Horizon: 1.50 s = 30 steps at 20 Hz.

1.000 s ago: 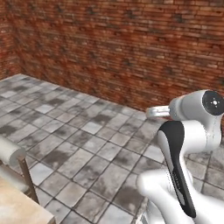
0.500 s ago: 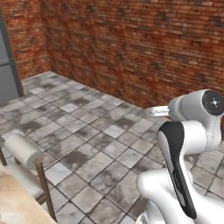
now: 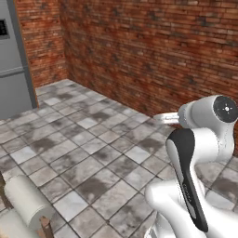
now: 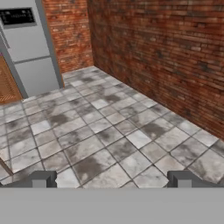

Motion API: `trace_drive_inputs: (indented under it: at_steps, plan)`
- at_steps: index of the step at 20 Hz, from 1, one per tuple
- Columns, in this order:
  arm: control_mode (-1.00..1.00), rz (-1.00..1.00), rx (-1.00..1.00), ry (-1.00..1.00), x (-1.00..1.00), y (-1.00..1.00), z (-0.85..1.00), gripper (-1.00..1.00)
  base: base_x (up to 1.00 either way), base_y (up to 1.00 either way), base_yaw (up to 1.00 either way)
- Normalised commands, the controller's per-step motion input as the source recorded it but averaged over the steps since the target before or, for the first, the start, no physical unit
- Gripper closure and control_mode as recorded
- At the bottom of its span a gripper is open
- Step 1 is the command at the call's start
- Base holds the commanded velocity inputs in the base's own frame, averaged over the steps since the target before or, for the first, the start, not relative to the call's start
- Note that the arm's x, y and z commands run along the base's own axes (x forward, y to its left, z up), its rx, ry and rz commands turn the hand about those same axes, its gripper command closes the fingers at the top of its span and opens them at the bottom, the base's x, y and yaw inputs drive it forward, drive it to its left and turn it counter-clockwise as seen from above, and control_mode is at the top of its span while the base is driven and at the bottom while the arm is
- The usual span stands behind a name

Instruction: Four empty soda cans are scattered around the kitchen. Gather all the cans and cluster them next to the stove for recycling.

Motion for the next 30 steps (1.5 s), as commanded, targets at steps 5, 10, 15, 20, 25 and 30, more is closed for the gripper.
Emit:
trace_drive_inputs:
  at_steps: [5,10,15,20,25,30]
  plan:
    - [1.0,0.0,0.0,0.0,0.0,0.0,0.0,-1.0,0.62,-0.07,0.36]
    - [1.0,0.0,0.0,0.0,0.0,0.0,0.0,-1.0,0.2,-0.08,0.48]
    - [1.0,0.0,0.0,0.0,0.0,0.0,0.0,-1.0,0.19,-0.08,0.48]
    - [1.0,0.0,0.0,0.0,0.0,0.0,0.0,-1.0,0.51,-0.1,0.41]
    - [1.0,0.0,0.0,0.0,0.0,0.0,0.0,-1.0,0.8,-0.1,0.32]
    - [1.0,0.0,0.0,0.0,0.0,0.0,0.0,-1.0,0.97,-0.12,0.23]
